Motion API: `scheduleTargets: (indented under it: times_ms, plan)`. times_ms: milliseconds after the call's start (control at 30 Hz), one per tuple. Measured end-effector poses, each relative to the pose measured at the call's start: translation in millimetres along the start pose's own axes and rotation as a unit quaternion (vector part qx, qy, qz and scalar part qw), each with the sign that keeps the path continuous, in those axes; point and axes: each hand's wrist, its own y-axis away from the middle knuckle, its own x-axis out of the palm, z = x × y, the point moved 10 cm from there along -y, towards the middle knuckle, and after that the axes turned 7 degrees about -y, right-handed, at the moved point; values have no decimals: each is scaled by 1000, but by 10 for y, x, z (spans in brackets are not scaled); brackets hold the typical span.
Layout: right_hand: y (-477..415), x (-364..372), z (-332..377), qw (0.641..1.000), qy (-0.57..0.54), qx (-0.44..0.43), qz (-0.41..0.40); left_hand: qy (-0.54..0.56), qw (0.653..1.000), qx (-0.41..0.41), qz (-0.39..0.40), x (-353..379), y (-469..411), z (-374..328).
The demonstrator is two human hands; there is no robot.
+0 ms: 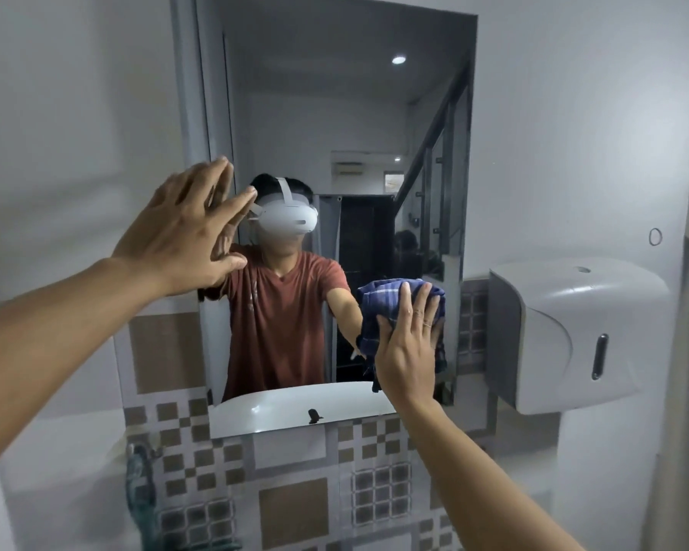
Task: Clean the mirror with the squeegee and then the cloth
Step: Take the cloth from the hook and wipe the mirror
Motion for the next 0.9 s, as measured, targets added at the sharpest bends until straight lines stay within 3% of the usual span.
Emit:
scheduleTargets:
  times_ms: [267,433,567,700,900]
  plan:
    - [114,502,879,982,33,-180,50,-7,999,-3,42,132,-11,29]
    - [294,833,1535,937,110,-321,87,-13,999,-6,47,158,-11,37]
    - [484,1068,1847,908,106,-382,134,-23,998,-6,50,174,-11,42]
    - [850,1312,1961,859,121,-456,200,-17,998,-9,54,181,-6,54]
    - [1161,1397,1735,827,138,-486,245,-8,999,-21,47,133,31,-12]
